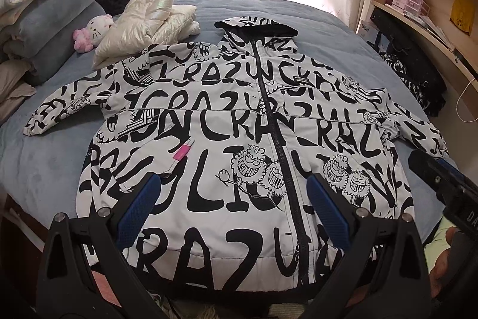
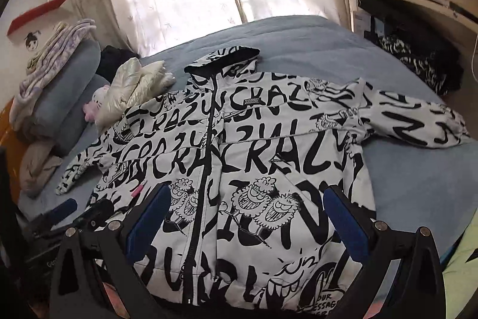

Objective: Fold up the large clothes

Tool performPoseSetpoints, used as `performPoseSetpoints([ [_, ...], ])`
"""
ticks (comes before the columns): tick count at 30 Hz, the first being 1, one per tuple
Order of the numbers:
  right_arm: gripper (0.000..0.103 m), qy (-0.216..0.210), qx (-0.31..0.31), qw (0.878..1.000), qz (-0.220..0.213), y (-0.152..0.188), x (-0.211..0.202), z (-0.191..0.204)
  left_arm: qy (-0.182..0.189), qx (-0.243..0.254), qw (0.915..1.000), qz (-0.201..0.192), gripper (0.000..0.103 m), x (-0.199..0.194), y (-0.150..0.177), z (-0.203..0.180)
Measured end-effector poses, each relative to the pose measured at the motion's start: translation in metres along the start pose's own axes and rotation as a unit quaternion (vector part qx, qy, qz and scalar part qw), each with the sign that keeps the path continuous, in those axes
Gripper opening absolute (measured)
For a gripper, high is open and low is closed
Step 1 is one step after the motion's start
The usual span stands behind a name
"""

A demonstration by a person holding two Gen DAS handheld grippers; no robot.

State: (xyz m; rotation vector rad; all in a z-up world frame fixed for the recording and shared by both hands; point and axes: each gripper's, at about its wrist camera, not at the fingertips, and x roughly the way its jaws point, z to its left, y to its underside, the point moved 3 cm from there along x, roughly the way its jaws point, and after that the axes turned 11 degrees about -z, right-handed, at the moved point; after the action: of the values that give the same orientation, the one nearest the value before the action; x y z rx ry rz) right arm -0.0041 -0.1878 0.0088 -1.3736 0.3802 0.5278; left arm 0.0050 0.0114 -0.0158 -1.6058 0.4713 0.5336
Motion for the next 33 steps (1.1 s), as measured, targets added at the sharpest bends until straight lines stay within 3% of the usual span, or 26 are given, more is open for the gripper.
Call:
performPoseSetpoints([
  [13, 0.103, -0.014, -0.029, 0.999, -0.009, -0.002, -0.006, 0.011, 0.004, 0.002, 1.0, 0.007, 0.097, 0.001, 0.003, -0.008],
  [23, 0.103, -0.039, -0.022, 0.999, -0.002, 0.001, 0.0, 0.005, -0.025, -0.01, 0.9994, 0.022, 0.097, 0.024, -0.014, -0.01],
  [28, 0.103, -0.064, -0.017, 0.998, 0.003, -0.001, 0.003, 0.002, -0.032, -0.003, 0.9995, 0.003, 0.097, 0.027, -0.022, -0.017],
  [33, 0.103, -0.073, -0.033, 0.997, -0.003, -0.006, 0.005, 0.012, -0.02, 0.024, 0.9995, 0.01, 0.097, 0.029, -0.028, -0.031],
])
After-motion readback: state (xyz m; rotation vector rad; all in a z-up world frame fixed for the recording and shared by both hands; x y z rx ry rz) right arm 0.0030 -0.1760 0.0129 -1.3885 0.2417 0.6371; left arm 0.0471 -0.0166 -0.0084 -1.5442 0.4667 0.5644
